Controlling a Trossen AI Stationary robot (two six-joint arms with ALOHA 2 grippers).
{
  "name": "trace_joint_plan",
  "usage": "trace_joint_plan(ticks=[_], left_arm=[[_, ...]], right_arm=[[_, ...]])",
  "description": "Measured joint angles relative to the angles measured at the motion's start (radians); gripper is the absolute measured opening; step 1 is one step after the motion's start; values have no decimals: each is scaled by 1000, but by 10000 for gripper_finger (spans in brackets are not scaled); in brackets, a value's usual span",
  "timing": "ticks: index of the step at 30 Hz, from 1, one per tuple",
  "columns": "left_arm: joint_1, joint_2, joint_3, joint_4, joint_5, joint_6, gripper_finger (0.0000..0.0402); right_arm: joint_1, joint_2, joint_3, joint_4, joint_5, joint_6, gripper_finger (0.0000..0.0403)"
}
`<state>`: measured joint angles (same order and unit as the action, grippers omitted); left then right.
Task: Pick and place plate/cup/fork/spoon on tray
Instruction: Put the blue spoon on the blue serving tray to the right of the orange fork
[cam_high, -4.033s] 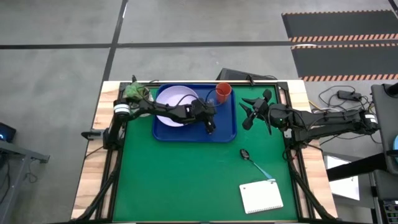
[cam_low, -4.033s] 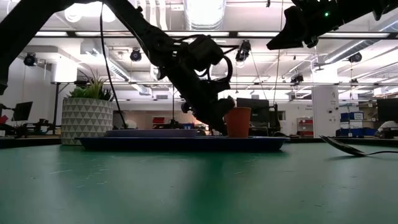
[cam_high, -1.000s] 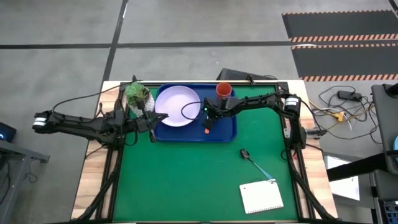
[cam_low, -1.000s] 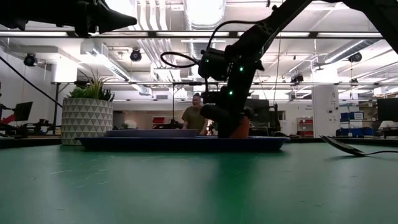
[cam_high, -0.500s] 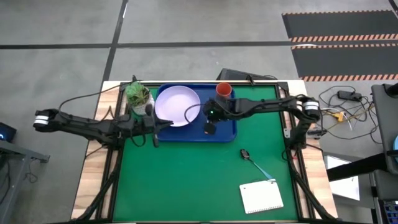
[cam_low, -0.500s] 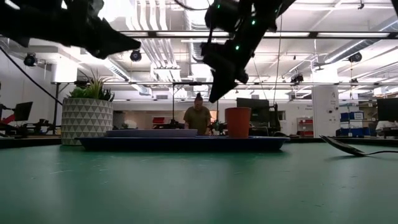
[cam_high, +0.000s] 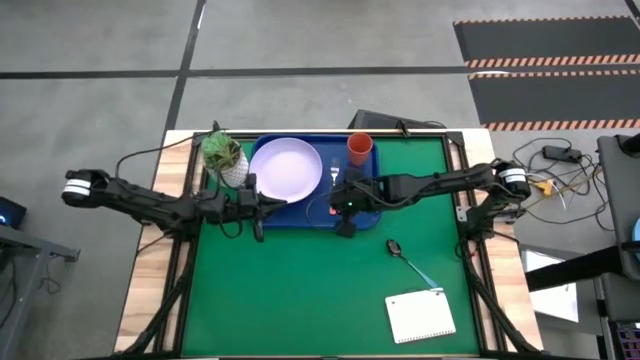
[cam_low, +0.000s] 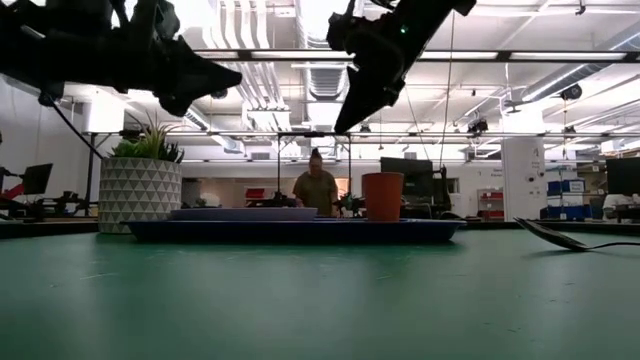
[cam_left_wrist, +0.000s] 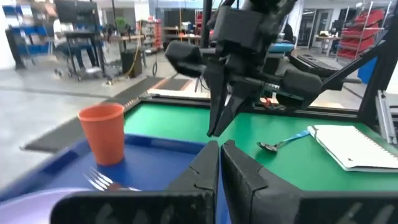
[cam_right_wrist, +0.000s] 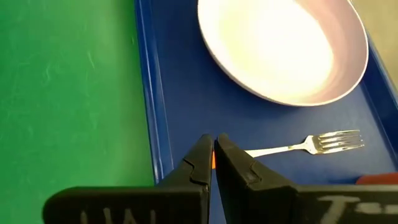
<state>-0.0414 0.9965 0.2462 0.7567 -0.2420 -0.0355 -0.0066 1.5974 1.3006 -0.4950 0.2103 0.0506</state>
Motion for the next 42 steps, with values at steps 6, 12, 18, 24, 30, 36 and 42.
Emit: trace_joint_plan(ticks=[6, 12, 18, 24, 30, 36, 42], left_arm=[[0, 18, 0, 0, 1, -62, 0], [-1, 18, 0, 0, 0, -93, 0], [-1, 18, 0, -1, 0, -116, 0], [-1, 18, 0, 4, 0, -154, 0], [-1, 22, 2, 5, 1, -229, 0], [0, 22, 1, 23, 1, -240, 0], [0, 22, 1, 21, 1, -238, 0]], right_arm=[[5, 0, -29, 0, 1, -3, 9], [16, 0, -84, 16, 31, 37, 9], [82, -8, -120, 0, 52, 105, 9], [196, -41, -144, -57, 52, 204, 9], [319, -122, -195, -73, 52, 347, 9], [401, -236, -270, -158, 54, 641, 9], [421, -328, -384, -188, 63, 871, 28]])
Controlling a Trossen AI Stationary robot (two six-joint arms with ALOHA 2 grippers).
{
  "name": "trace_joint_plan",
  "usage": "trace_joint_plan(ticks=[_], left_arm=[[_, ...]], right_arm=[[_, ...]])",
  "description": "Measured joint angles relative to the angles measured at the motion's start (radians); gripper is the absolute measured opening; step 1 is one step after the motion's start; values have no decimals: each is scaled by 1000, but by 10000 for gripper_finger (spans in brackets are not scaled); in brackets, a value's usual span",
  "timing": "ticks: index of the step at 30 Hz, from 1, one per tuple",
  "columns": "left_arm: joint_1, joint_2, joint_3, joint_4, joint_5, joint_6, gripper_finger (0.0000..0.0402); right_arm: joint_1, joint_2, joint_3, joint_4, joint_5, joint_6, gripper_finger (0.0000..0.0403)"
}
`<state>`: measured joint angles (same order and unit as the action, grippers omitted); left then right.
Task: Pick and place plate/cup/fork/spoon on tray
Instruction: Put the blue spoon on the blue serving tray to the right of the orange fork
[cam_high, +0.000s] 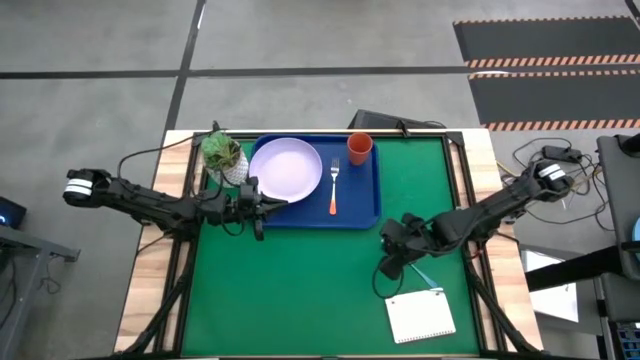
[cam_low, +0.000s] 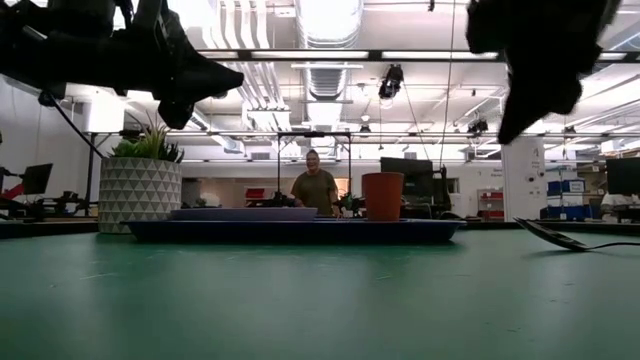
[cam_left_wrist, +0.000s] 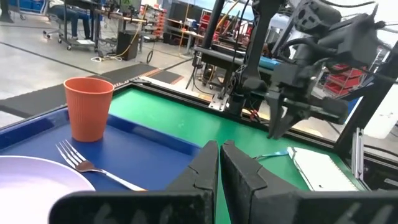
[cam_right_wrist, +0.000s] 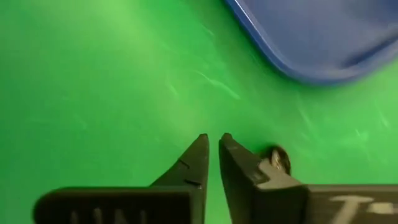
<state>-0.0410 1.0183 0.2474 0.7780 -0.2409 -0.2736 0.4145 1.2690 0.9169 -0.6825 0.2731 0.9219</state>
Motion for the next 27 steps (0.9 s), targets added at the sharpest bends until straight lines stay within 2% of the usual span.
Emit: trace_joint_plan(ticks=[6, 11, 15, 17, 27], left_arm=[[0, 0, 0, 0, 0, 48, 0], [0, 0, 0, 0, 0, 66, 0], [0, 0, 0, 4, 0, 79, 0], [0, 0, 0, 11, -1, 80, 0], [1, 0, 0, 29, -3, 125, 0]], right_arm=[[0, -25, -99, -5, -26, 140, 99], [0, 4, -126, -31, -55, 219, 167], [3, 33, -126, -106, -194, 223, 203], [13, 47, -126, -143, -244, 233, 212], [58, 205, -128, -97, -246, 176, 200]])
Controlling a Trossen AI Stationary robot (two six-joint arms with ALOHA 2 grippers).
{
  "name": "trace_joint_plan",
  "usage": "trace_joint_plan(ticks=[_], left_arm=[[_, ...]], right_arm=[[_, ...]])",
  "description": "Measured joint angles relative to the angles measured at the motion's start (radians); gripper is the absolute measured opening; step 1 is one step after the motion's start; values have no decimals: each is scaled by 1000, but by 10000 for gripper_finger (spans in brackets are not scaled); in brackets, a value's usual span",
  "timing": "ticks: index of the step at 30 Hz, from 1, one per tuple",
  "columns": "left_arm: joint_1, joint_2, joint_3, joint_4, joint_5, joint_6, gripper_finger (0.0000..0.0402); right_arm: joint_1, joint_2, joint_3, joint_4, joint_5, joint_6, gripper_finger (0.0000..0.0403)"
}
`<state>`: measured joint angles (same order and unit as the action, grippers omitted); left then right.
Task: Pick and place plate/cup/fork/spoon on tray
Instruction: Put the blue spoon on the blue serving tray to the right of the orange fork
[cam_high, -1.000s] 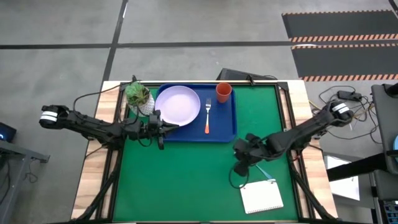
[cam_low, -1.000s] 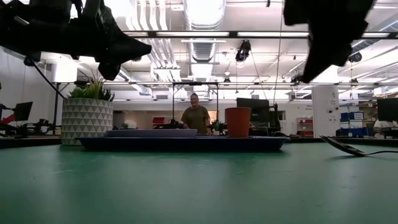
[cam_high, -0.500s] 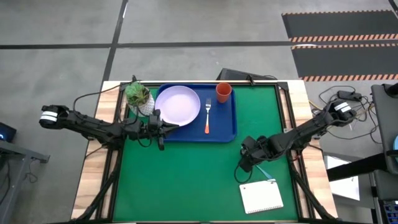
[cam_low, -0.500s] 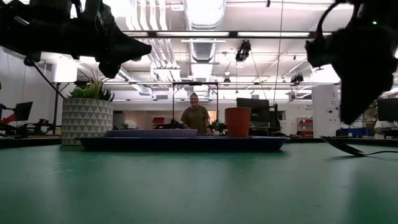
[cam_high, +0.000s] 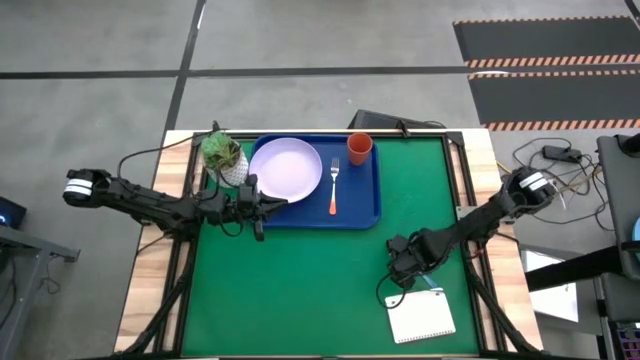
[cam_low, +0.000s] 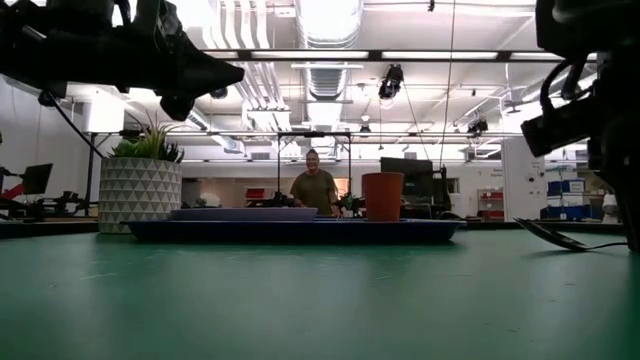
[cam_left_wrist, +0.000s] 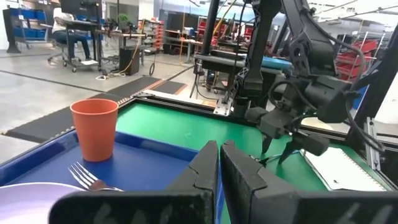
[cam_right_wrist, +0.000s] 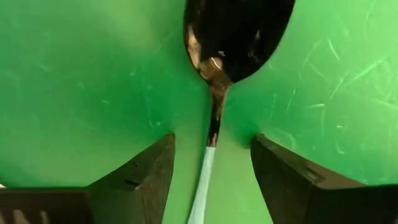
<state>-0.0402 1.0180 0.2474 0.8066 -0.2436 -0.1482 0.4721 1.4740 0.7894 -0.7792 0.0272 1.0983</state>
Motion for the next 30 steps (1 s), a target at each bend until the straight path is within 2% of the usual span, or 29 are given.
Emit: trace_joint_plan(ticks=[4, 12, 17, 22, 25, 30], left_arm=[[0, 0, 0, 1, -1, 8, 0], [0, 0, 0, 1, -2, 5, 0], [1, 0, 0, 2, -3, 6, 0], [1, 0, 0, 2, -5, 7, 0], [1, 0, 0, 16, -24, 8, 0], [1, 0, 0, 23, -28, 29, 0]], right_arm=[[0, 50, 4, 9, 38, -17, 158], [-3, 25, 4, 10, 75, -9, 21], [-3, -59, 41, -23, 112, 8, 14], [-23, -142, 107, -115, 212, 12, 13], [-66, -187, 154, -105, 239, 35, 13], [-165, -185, 240, -93, 239, 7, 13]])
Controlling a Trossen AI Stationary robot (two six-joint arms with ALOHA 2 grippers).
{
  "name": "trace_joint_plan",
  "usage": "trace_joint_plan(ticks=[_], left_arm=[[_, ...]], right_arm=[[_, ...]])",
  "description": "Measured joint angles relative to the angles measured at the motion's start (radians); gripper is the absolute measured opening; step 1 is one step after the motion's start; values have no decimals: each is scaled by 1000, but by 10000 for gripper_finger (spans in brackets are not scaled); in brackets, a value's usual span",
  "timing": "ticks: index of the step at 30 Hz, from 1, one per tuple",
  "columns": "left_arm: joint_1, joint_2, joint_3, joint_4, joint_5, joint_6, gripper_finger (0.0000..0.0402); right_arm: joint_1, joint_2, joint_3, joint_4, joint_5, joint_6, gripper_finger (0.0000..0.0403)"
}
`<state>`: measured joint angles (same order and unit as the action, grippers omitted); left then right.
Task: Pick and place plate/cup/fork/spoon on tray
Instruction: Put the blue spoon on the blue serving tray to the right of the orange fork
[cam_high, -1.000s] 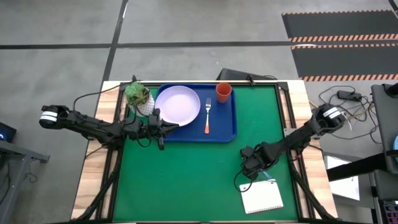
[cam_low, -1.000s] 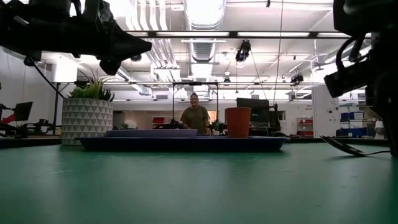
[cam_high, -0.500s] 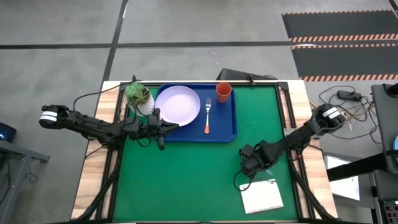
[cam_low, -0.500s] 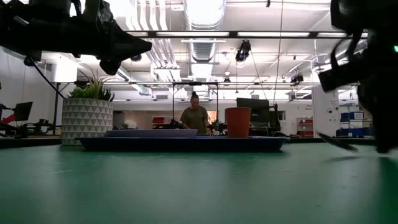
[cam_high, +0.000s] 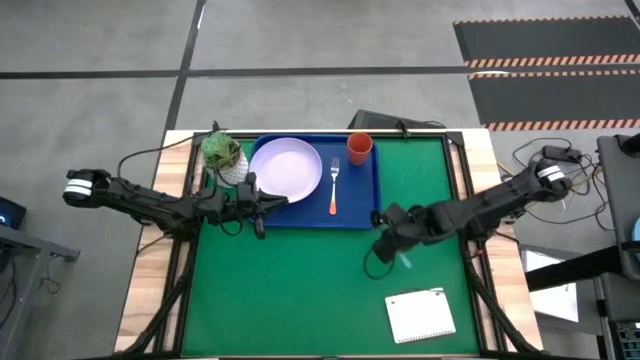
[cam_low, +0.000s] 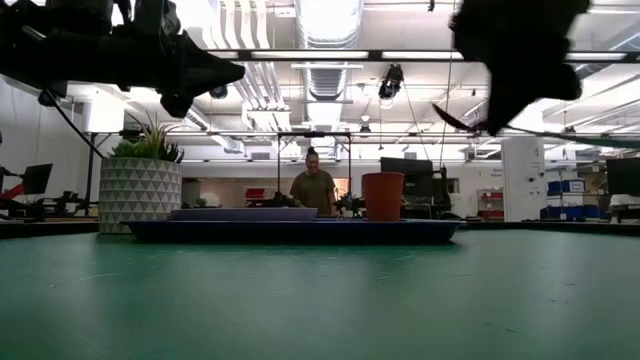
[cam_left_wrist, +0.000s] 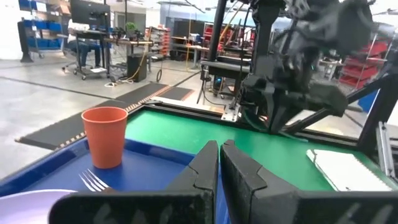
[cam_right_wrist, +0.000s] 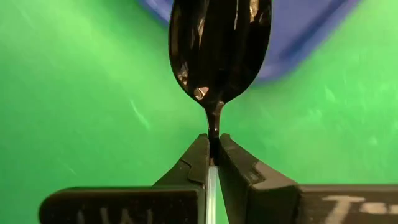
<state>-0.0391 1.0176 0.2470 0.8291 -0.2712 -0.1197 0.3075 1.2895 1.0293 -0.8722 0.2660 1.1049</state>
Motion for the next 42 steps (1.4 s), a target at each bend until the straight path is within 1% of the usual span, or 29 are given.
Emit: trace_joint_plan(ticks=[4, 6, 13, 15, 18, 19, 23, 25, 28, 33, 42], left_arm=[[0, 0, 0, 0, 0, 35, 0], [0, 0, 0, 0, 0, 50, 0], [0, 1, 0, 0, 0, 59, 0], [0, 0, -1, 5, 0, 82, 0], [0, -4, 2, 36, 0, 111, 0], [0, -5, 3, 54, 0, 130, 0], [0, -7, 13, 156, 0, 287, 0], [0, -7, 13, 177, 1, 325, 0], [0, -6, 10, 166, 1, 330, 0], [0, -6, 8, 124, 1, 339, 0], [-1, -66, 8, 125, 3, 371, 0]], right_arm=[[-76, 30, 45, 79, -2, -98, 13], [-118, 55, 63, 115, -26, -119, 13], [-278, 180, 160, 126, -191, -125, 13], [-319, 212, 179, 149, -239, -126, 13], [-384, 258, 190, 202, -354, -77, 13], [-404, 272, 191, 222, -376, -60, 13], [-478, 313, 193, 246, -386, 26, 13], [-505, 338, 193, 236, -370, 56, 13], [-530, 379, 193, 234, -355, 108, 13], [-557, 429, 216, 234, -358, 134, 13], [-593, 449, 220, 227, -346, 160, 13]])
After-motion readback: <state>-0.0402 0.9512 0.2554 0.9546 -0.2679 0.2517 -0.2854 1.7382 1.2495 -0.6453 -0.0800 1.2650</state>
